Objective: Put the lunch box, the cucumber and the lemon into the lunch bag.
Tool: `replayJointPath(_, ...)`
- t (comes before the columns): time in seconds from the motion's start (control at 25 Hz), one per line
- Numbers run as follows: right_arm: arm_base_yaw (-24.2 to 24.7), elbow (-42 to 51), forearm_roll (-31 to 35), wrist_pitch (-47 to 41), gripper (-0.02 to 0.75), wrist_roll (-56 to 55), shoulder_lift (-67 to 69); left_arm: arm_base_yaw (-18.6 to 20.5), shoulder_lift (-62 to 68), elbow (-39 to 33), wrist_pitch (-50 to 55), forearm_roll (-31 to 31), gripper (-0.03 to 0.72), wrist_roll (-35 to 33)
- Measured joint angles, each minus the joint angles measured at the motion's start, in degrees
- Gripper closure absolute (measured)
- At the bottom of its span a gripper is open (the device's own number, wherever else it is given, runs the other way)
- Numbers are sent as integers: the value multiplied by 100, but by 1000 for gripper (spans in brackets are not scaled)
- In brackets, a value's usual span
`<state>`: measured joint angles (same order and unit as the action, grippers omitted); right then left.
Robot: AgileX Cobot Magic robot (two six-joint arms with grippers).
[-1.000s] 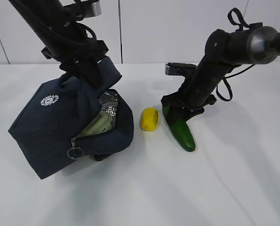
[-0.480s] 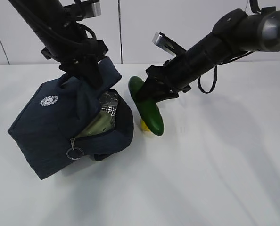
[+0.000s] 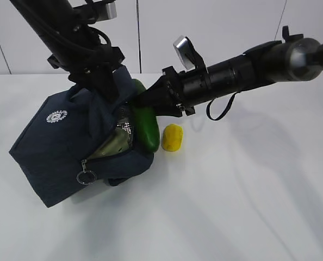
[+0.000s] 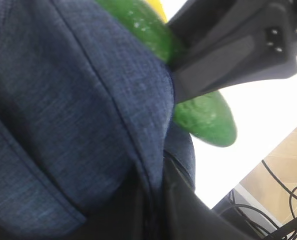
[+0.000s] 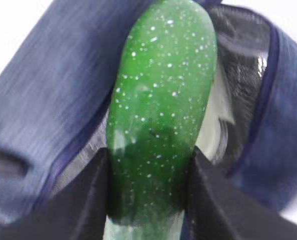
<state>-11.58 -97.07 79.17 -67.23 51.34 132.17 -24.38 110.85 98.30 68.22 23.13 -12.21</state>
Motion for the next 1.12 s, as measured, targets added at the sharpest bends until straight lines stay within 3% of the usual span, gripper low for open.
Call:
replayJointPath(0.32,-245,9,206,0,426,111,252,0,0,0,0,65,681,0)
replayJointPath(0.84,-631,9,1502,206,426,1243,485,0,0,0,-11,91,681,0)
replayJointPath(1.12,-800,22,1814,314,419,1455,510,0,0,0,-9,104,681,0)
